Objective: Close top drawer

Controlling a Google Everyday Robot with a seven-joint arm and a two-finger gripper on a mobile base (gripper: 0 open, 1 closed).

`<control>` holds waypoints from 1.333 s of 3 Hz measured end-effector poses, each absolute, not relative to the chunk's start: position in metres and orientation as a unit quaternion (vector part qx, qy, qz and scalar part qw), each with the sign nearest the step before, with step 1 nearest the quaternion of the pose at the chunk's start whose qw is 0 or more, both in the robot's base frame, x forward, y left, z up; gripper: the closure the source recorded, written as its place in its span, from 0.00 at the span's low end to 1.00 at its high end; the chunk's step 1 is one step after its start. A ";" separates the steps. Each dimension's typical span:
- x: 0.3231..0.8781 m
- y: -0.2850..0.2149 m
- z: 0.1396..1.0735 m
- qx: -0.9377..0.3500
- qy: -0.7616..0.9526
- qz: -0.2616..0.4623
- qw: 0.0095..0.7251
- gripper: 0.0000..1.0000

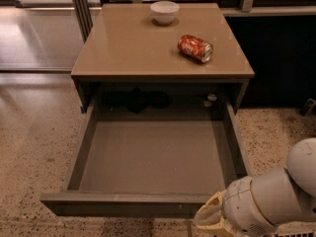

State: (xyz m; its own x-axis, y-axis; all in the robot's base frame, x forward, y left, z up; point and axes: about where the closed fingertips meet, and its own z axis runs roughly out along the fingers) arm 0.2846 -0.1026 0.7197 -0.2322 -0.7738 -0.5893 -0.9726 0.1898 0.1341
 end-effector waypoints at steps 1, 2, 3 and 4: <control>0.282 -0.101 0.712 -0.583 0.749 0.247 0.193 1.00; 0.293 -0.078 0.683 -0.587 0.754 0.227 0.187 1.00; 0.296 -0.078 0.679 -0.586 0.756 0.224 0.187 1.00; 0.310 -0.076 0.677 -0.574 0.765 0.213 0.202 1.00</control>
Offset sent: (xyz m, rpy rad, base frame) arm -0.0010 0.0266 -0.0522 -0.0577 0.0495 0.0268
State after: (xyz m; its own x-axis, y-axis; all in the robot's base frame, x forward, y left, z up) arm 0.3101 -0.0762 0.6768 -0.2602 -0.7915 -0.5530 -0.9634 0.2508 0.0944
